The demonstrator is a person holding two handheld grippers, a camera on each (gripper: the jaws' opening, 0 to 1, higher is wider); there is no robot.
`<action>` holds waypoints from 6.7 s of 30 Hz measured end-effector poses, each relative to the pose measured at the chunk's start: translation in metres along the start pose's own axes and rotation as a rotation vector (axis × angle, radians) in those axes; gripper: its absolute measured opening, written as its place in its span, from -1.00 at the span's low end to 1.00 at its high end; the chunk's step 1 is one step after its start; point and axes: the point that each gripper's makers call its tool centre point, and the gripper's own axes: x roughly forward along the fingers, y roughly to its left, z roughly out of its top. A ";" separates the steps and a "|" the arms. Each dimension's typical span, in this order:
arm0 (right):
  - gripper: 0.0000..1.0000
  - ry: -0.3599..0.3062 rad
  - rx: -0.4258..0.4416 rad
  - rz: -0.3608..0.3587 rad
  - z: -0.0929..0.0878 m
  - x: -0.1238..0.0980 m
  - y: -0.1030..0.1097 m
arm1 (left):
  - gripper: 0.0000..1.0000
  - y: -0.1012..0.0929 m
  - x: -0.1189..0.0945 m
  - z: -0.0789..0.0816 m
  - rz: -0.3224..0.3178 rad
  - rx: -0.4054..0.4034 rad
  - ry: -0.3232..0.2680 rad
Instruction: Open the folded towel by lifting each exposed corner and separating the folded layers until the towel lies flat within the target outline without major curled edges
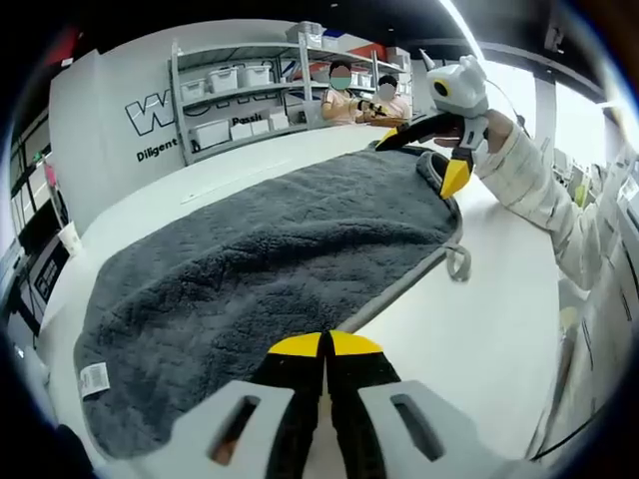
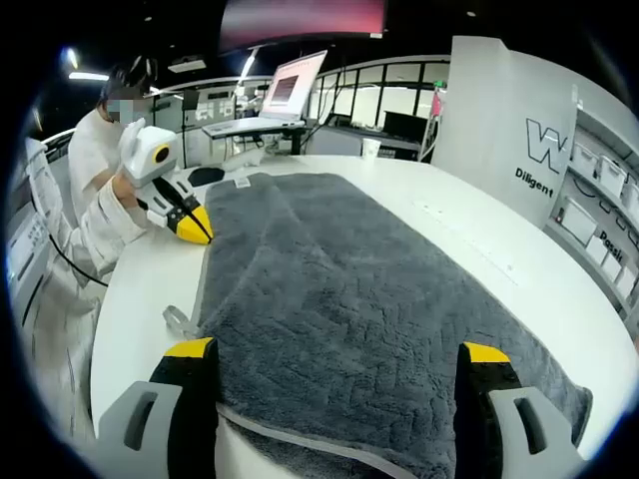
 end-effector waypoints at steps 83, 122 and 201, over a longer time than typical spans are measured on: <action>0.95 0.044 -0.008 0.005 -0.008 0.000 0.003 | -0.98 0.092 -0.070 -0.056 0.379 -0.186 0.026; 0.95 0.055 -0.002 0.011 -0.011 0.001 0.003 | -0.53 0.106 -0.087 -0.056 0.446 -0.177 0.006; 0.95 0.073 -0.016 0.032 -0.012 0.004 0.010 | 0.98 0.101 -0.072 -0.044 0.299 -0.334 -0.116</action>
